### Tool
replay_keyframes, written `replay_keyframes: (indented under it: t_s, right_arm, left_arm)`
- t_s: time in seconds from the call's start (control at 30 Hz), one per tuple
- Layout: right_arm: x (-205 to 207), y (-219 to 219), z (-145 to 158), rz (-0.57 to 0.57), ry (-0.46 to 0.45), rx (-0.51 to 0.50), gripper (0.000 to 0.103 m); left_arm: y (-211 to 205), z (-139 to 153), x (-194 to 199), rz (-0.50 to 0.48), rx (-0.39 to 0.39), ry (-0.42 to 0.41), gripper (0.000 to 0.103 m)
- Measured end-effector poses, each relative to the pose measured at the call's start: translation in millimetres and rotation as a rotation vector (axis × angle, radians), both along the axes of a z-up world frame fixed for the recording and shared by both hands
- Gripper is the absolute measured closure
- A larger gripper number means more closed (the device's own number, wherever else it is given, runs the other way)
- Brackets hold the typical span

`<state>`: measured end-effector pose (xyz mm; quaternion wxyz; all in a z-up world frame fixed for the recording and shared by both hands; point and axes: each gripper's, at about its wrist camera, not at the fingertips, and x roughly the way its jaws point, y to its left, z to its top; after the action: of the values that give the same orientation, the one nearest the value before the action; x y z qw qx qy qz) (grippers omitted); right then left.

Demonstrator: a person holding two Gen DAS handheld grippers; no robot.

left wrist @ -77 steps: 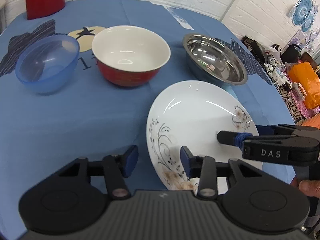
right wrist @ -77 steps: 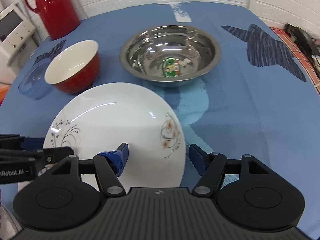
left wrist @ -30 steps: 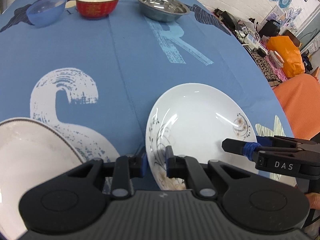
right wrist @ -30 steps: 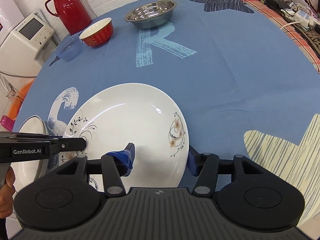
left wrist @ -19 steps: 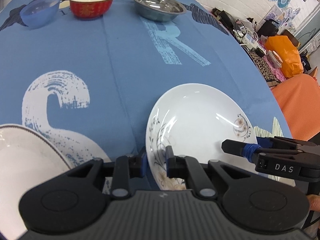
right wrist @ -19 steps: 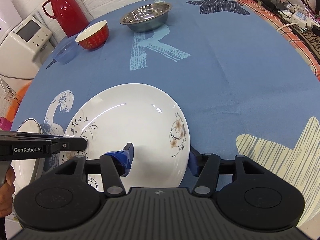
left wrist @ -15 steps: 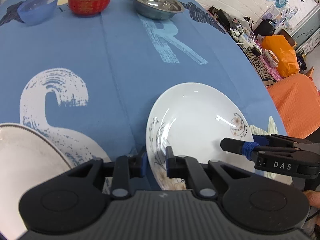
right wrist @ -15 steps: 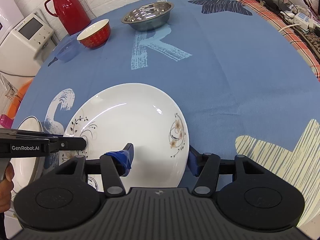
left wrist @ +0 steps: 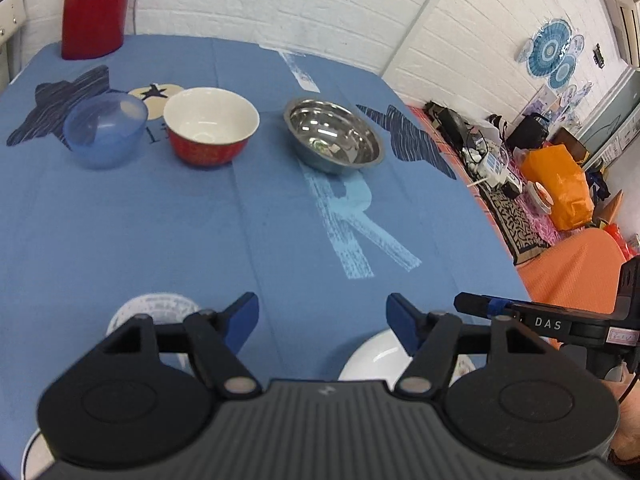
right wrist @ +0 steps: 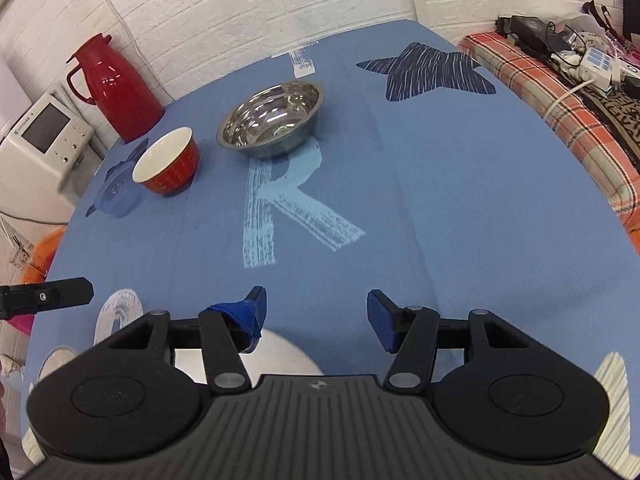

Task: Organize plates and bowls

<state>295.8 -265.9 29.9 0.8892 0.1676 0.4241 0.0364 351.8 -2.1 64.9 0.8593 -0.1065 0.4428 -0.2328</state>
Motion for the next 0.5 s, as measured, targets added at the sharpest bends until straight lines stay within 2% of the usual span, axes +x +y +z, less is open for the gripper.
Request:
replay_keyframes:
  t_s: [0.1,0.23,0.4,0.5]
  right_arm:
    - [39.0,-5.2,5.6,0.005,-0.010,-0.026,0.061]
    - [95.7,-9.6,10.3,0.014,-0.031,-0.071,0.061]
    - [168.9,-10.6,6.8,0.024,-0.001,-0.087,0.059]
    - [200.9,-8.4,3.3,0.028,-0.023,-0.102,0.059]
  left_arm:
    - [-18.0,-1.1,38.9,0.035,-0.031,0.010,0.034]
    - [-43.1,-15.1,98.8,0.088,-0.100,0.084,0.034]
    - [-65.1,-42.2,159.5,0.180,-0.117,0.153,0.034]
    - [-71.4,-50.8,179.2,0.208,-0.128,0.163,0.034]
